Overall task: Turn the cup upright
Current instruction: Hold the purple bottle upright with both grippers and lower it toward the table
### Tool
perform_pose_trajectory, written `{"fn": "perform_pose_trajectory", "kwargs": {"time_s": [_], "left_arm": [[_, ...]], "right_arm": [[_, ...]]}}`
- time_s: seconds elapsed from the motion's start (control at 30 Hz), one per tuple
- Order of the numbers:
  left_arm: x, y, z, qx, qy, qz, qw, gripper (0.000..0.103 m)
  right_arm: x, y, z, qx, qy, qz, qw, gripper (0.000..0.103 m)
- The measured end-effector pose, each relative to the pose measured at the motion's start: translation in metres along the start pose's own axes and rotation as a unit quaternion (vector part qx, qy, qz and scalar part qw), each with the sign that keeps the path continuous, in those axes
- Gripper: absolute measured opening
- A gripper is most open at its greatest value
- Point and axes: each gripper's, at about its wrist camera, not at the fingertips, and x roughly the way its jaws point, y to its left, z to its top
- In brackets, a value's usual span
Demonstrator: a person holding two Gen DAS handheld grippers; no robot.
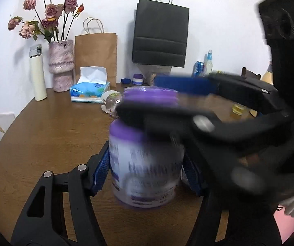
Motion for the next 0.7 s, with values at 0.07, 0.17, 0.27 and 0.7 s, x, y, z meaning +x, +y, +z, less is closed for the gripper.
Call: {"fn": "perform_pose_trajectory", "kwargs": {"time_s": [0.07, 0.17, 0.27, 0.7], "left_arm": [[0.002, -0.001, 0.001, 0.001, -0.001, 0.002, 1.0000, 0.060], [0.004, -0.003, 0.001, 0.001, 0.002, -0.011, 0.9999, 0.060], [0.007, -0.009, -0.002, 0.005, 0.003, -0.012, 0.9999, 0.060], [0.010, -0.048, -0.035, 0.003, 0.025, -0.030, 0.9993, 0.060]], "right_arm": [[0.002, -0.006, -0.003, 0.006, -0.008, -0.008, 1.000, 0.060], [0.001, -0.013, -0.004, 0.016, -0.003, -0.004, 1.000, 0.060], [0.001, -0.024, -0.008, 0.034, 0.007, 0.008, 0.999, 0.060], [-0.009, -0.066, -0.062, 0.242, 0.090, 0.132, 0.957, 0.060]]}}
